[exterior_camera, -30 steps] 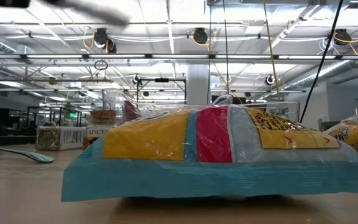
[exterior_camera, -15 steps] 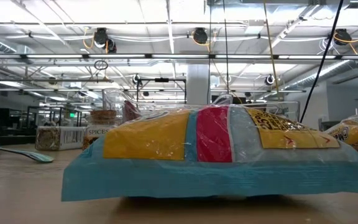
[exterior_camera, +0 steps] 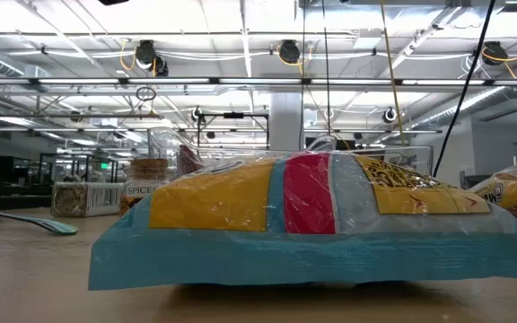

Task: Pick & Place Food Item
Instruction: Put the left blue white spoon into the bottom transparent bin

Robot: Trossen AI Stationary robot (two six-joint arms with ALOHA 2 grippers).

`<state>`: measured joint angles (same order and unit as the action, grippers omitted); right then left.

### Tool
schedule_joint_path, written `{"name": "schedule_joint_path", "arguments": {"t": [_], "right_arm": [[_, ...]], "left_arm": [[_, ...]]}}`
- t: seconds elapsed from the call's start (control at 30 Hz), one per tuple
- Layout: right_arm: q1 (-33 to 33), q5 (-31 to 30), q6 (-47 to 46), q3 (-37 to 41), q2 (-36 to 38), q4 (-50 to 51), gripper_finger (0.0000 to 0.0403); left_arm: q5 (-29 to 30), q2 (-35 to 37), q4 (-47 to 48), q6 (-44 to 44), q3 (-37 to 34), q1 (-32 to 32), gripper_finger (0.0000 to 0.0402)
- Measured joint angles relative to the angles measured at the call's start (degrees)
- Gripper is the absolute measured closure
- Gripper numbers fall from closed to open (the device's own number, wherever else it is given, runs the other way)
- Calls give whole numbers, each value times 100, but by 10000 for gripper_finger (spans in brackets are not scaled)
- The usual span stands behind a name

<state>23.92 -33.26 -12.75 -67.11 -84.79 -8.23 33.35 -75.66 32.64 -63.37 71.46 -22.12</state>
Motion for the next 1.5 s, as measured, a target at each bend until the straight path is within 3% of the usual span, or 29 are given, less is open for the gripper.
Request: {"name": "schedule_joint_path", "arguments": {"t": [0.63,0.9,1.2,1.5], "right_arm": [[-202,-316,0,0,2,484,218],[-262,-306,-17,0,2,651,275],[-337,-281,-208,0,2,638,382],[-332,-277,-304,0,2,645,384]], "left_arm": [[-206,-2,-619,641,0,458,398],[-200,-2,-616,671,0,475,398],[-170,0,-616,645,0,481,395],[-190,2,-720,673,0,503,378]]}}
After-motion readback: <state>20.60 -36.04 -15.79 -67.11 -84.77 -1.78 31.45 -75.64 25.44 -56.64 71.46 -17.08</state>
